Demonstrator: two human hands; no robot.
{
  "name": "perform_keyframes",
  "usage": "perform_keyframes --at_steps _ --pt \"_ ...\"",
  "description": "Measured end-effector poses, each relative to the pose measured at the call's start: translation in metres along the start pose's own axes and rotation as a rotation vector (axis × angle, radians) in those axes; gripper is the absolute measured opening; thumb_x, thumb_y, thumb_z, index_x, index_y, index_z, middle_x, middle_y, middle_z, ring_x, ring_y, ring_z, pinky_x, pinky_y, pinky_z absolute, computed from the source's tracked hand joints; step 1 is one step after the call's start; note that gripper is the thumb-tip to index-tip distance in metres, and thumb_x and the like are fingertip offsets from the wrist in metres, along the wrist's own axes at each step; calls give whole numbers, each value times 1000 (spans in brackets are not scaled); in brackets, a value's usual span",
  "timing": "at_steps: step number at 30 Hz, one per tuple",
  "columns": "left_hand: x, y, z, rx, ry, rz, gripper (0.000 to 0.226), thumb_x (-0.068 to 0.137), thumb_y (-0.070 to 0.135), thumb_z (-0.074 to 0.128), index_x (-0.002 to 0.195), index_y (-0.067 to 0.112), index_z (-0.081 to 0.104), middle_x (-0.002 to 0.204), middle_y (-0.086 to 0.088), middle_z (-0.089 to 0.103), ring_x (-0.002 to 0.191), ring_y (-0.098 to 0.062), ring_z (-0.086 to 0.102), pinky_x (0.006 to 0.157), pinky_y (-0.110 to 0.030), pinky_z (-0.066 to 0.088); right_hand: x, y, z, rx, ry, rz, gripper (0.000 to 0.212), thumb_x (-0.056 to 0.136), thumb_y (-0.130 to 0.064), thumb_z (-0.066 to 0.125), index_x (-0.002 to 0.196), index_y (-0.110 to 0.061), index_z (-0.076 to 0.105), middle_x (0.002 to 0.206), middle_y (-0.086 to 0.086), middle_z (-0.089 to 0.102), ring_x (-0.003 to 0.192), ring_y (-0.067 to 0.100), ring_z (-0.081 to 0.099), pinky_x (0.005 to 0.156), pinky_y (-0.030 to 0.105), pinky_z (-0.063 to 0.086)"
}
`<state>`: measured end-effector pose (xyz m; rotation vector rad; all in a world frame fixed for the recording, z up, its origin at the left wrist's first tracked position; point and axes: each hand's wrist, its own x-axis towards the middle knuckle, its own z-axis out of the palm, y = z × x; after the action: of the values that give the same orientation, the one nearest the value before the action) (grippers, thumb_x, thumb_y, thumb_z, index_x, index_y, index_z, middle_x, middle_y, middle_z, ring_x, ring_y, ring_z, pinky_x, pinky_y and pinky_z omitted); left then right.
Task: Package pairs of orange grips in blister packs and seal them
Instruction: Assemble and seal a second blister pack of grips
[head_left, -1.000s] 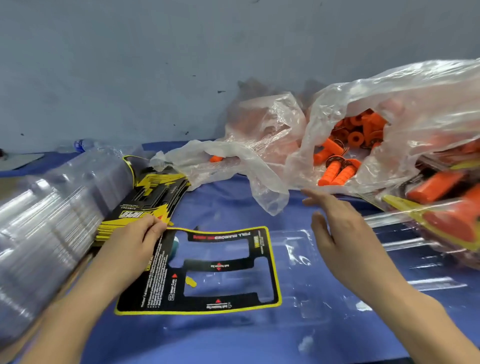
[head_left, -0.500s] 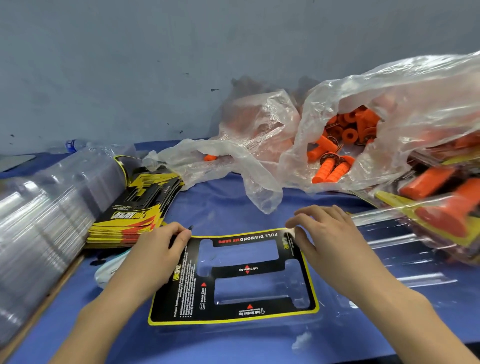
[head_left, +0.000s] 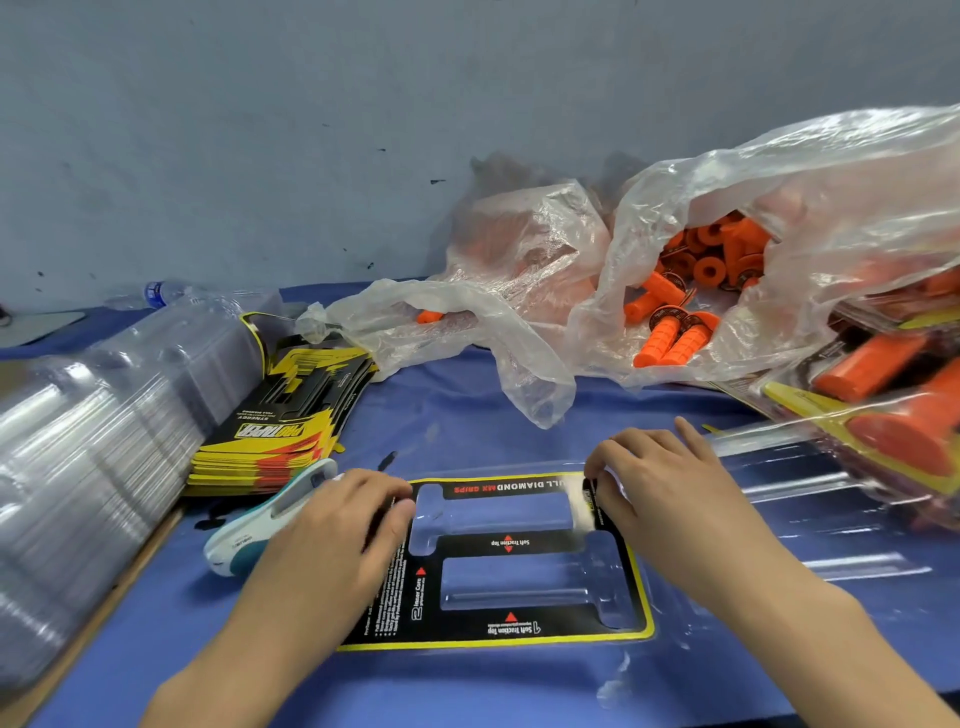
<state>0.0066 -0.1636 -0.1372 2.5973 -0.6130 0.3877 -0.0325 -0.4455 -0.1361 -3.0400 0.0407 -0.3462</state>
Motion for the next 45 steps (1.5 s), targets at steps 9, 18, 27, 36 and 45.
perform_keyframes --at_steps 9,18,27,36,45 --pt "-11 9 16 217 -16 71 41 102 50 31 114 30 64 119 15 59 107 -6 59 82 -19 42 1 -1 0 -28 -15 -4 25 101 -40 28 114 -39 50 110 -16 54 114 14 50 119 38 11" --pt "-16 0 5 144 56 90 43 98 47 32 117 24 63 118 11 60 110 -11 55 93 -25 36 0 0 1 -19 -9 -5 25 102 -41 29 115 -37 50 111 -16 56 114 15 50 119 38 13" --pt "-30 57 34 75 96 642 20 95 38 58 109 28 67 121 2 62 109 -19 58 97 -34 45 4 -1 5 28 2 -5 24 101 -40 35 119 -34 51 112 -12 56 115 14 51 118 39 10" --pt "-31 83 51 106 -3 698 20 88 37 59 103 34 70 119 1 64 110 -19 61 98 -35 48 4 -3 5 41 28 -16 24 101 -38 37 119 -34 53 113 -12 56 114 15 51 119 40 11" --pt "-33 52 33 -37 109 653 25 100 38 49 108 25 69 120 3 62 109 -16 58 98 -31 45 3 2 4 1 24 -13 23 100 -36 36 119 -37 50 114 -13 55 115 16 50 119 38 12"
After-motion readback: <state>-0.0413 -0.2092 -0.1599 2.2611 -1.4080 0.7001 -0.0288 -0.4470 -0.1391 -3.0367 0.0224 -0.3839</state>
